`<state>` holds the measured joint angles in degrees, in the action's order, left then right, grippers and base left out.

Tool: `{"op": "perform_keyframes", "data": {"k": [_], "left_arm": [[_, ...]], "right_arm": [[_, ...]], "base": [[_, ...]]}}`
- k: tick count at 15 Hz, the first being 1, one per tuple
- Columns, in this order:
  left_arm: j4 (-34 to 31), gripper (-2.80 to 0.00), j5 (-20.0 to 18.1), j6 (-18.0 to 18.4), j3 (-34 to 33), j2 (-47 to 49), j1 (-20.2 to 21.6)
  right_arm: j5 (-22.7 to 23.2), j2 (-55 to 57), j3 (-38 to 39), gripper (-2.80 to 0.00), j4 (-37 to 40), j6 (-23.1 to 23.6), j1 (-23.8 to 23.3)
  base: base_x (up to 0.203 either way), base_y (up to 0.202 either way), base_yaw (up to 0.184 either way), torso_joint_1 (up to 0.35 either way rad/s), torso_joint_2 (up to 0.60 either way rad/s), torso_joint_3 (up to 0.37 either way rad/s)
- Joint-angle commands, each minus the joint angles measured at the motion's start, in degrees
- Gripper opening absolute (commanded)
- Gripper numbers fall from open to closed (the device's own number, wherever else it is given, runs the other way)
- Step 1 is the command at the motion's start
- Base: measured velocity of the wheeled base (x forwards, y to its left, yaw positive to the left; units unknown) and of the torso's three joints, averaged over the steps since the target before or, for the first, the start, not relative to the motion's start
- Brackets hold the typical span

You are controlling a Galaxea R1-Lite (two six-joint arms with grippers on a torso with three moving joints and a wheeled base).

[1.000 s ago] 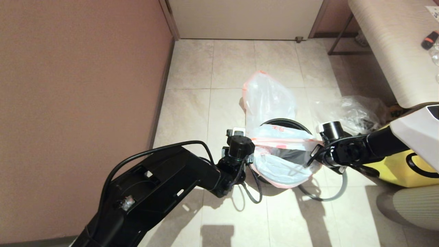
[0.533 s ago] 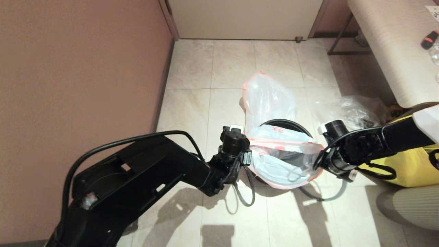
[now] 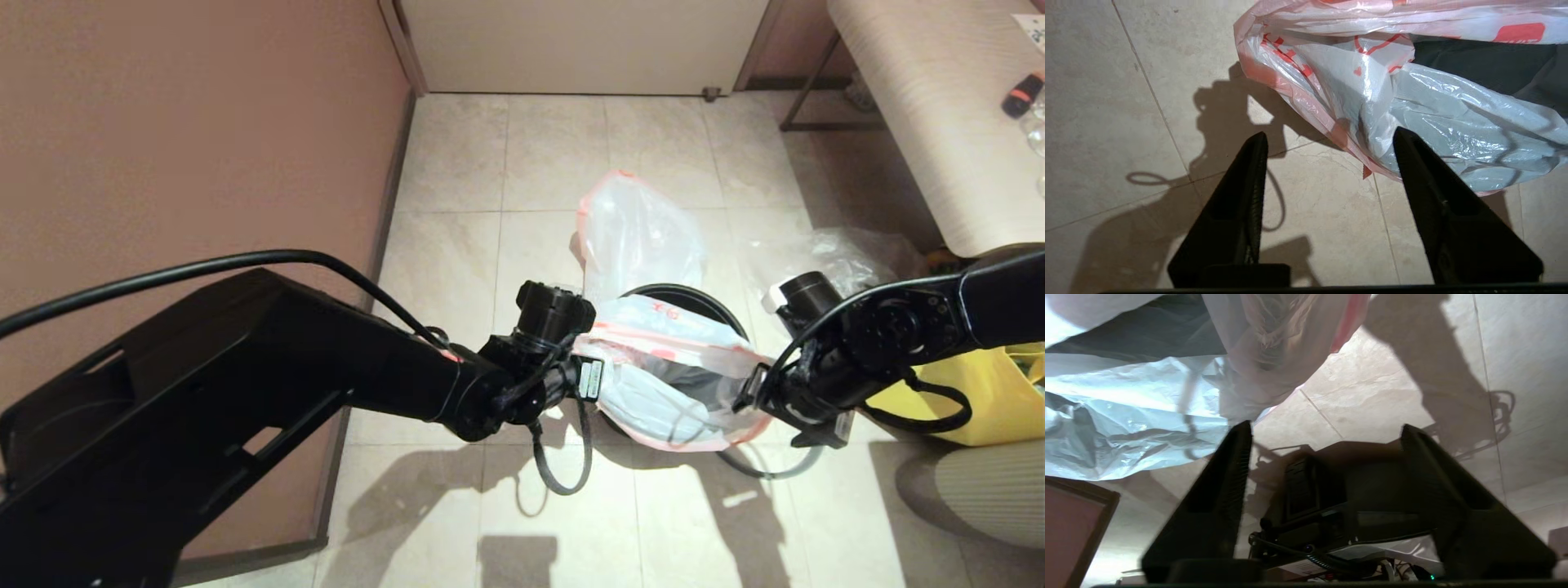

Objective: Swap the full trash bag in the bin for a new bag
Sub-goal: Put the new garbage bag on the trash can

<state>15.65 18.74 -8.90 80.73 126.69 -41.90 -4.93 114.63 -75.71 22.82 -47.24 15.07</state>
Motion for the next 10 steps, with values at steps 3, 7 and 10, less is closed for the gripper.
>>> {"op": "perform_keyframes", "data": {"k": [3, 7, 10], "left_arm": [[-4.8, -2.80, 0.2, -1.1, 1.4, -3.1, -0.3], [-26.0, -2.80, -0.4, -11.0, 14.8, -1.0, -3.5], [-40.5, -2.80, -0.5, -21.2, 30.4, 4.8, -5.5]], "right_arm": [[-0.2, -0.9, -0.2, -2.80, 0.1, -0.2, 0.1], [-1.0, -1.1, -0.7, -2.80, 0.1, -0.3, -1.9], [-1.9, -1.1, -1.1, -2.80, 0.2, -0.3, -3.1]], "base": [[0.000, 0.000, 0.000, 0.000, 0.00, 0.000], [0.000, 0.000, 0.000, 0.000, 0.00, 0.000], [0.000, 0.000, 0.000, 0.000, 0.00, 0.000]]}}
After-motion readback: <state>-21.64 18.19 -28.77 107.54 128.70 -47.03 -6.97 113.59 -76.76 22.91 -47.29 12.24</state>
